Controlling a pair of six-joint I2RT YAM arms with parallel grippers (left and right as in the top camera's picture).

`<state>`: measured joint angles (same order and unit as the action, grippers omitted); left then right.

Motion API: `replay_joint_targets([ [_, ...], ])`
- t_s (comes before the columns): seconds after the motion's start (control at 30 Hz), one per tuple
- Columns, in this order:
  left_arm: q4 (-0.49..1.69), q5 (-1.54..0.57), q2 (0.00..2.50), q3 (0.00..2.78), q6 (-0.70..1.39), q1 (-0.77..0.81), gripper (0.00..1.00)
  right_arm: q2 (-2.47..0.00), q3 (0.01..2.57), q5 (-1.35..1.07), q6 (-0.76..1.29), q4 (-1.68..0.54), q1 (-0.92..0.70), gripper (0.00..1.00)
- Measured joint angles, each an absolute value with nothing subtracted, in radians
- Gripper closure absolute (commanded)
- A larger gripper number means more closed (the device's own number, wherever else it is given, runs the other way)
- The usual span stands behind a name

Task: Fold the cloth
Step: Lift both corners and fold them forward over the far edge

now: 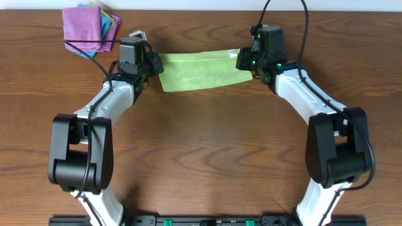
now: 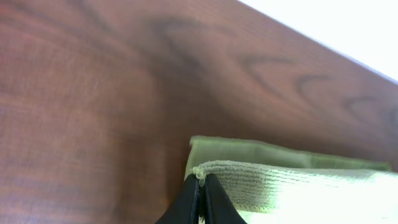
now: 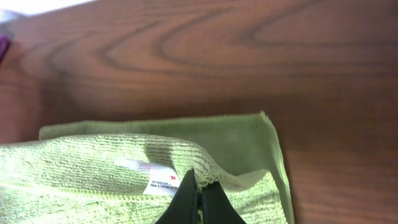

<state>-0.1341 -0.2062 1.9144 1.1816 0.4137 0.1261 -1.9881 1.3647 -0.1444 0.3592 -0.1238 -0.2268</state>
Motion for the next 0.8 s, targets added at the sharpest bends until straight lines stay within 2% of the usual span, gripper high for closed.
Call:
replay_joint_targets([
  [0.37,-0.131,-0.361,2.131,1.407,0.414,0.106,0.94,-1.995,1.365,-0.086,0.394,-0.054,-0.227,0.98],
  [0.63,-0.119,-0.386,2.149,1.488,0.401,0.107,0.94,-2.011,1.365,-0.058,0.401,0.02,-0.227,0.98],
  [0.8,-0.023,-0.397,2.149,1.492,0.383,0.106,0.95,-2.031,1.365,-0.059,0.412,-0.005,-0.227,0.98],
])
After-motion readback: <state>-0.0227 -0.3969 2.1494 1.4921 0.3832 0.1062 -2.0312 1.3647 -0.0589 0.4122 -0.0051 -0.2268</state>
